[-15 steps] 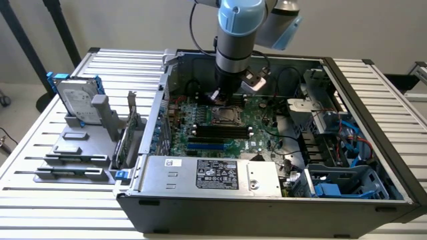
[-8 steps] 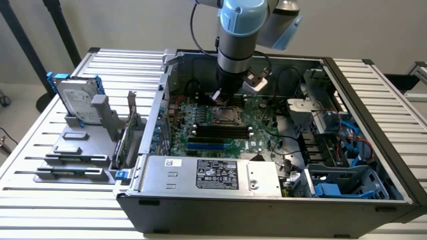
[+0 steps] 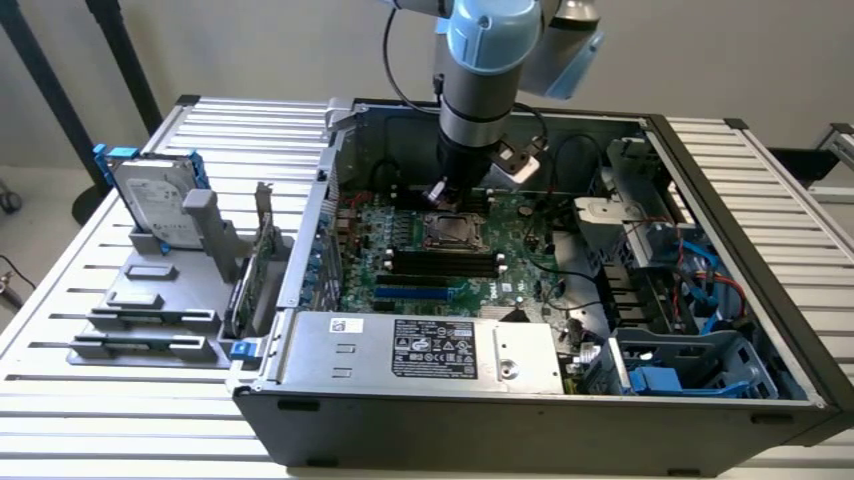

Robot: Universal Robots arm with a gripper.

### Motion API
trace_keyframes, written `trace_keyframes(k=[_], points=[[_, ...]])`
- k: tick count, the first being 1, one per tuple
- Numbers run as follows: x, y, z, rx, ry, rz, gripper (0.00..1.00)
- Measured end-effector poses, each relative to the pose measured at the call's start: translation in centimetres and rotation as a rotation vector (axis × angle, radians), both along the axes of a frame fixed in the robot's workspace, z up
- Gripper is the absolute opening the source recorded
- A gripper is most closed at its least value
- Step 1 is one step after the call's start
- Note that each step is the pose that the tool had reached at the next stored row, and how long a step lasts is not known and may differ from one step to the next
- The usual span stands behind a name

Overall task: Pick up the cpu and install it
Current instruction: 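Install the first cpu locking lever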

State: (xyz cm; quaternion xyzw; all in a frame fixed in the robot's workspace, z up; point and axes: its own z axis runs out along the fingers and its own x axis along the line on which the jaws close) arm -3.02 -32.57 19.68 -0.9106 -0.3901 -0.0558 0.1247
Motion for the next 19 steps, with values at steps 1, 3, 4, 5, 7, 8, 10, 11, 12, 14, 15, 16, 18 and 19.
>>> trace_keyframes(k=[1, 3, 4, 5, 7, 8, 10, 11, 12, 14, 15, 16, 18, 19], points=[[0.07, 0.00, 0.00, 0.0000, 0.0003, 0.000, 0.11], [0.21, 0.00, -0.01, -0.0001, 0.0008, 0.000, 0.11], [0.26, 0.00, -0.02, -0.0002, 0.0009, 0.000, 0.11], [0.32, -0.01, -0.03, -0.0003, 0.0011, 0.001, 0.11], [0.43, -0.01, -0.06, -0.0001, 0.0011, 0.001, 0.11], [0.48, -0.01, -0.08, 0.0000, 0.0013, 0.001, 0.11], [0.59, -0.01, -0.11, 0.0001, 0.0016, 0.001, 0.11], [0.64, -0.01, -0.13, 0.0002, 0.0015, 0.001, 0.11], [0.70, -0.02, -0.13, 0.0001, 0.0018, 0.001, 0.11], [0.80, -0.03, -0.13, -0.0003, 0.0024, 0.001, 0.11], [0.84, -0.05, -0.13, -0.0004, 0.0027, 0.001, 0.11], [0.88, -0.06, -0.13, -0.0002, 0.0034, 0.001, 0.11], [0.92, -0.08, -0.13, 0.0000, 0.0045, 0.001, 0.11], [0.94, -0.09, -0.13, -0.0001, 0.0049, 0.001, 0.11]])
